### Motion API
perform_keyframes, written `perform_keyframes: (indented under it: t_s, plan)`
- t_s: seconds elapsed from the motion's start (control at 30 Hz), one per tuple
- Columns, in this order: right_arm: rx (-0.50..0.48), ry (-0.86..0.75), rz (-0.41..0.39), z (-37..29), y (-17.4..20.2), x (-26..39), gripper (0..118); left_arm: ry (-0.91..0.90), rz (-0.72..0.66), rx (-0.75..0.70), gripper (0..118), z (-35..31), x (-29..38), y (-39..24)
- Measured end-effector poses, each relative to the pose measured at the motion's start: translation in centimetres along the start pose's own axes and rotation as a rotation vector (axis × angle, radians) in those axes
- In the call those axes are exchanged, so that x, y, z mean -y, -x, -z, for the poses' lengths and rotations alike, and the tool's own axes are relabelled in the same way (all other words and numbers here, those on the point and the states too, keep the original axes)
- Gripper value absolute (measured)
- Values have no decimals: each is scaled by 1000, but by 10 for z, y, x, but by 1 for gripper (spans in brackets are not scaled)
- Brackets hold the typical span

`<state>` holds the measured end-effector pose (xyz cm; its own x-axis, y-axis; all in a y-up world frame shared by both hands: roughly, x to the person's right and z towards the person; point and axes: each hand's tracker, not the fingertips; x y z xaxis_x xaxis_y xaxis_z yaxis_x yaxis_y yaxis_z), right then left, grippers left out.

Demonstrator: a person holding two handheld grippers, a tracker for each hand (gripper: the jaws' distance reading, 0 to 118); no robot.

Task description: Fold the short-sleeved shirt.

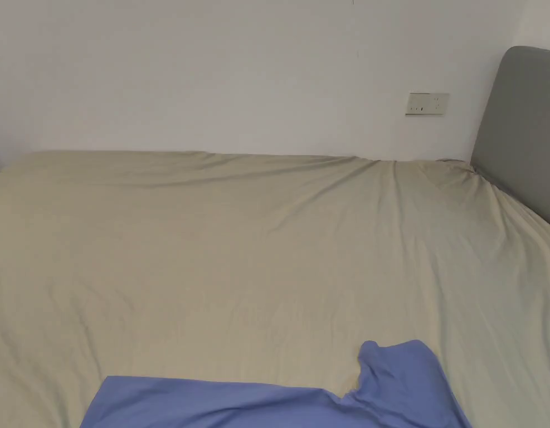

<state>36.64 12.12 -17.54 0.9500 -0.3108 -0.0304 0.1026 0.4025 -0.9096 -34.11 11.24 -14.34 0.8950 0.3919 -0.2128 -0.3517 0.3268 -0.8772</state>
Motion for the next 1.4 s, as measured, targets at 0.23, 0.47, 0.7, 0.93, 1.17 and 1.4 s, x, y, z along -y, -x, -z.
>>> perform_keyframes:
  t_s: [0.23, 0.47, 0.7, 0.93, 1.17, 1.4]
  plan:
    - [139, -7, -88, -30, 15, -10, 69, -134, 25, 66, 80, -26, -30, -8]
    - [188, -215, -89, -66, 24, -48, 90, -393, 130, -110, 118, -10, -150, -71]
    - [191, -246, -88, -54, 53, -83, 90, -137, 86, -105, 110, 132, -224, -102]
    - [282, -212, -179, -29, 45, -132, 91, -226, 322, -301, 0, 125, -195, -148]
    - [268, -158, -73, 55, 39, -216, 91, -226, 285, -200, 0, 94, -193, -148]
    - [352, -75, -80, 116, 58, -216, 57, -220, 187, -100, 0, 69, -197, -127]
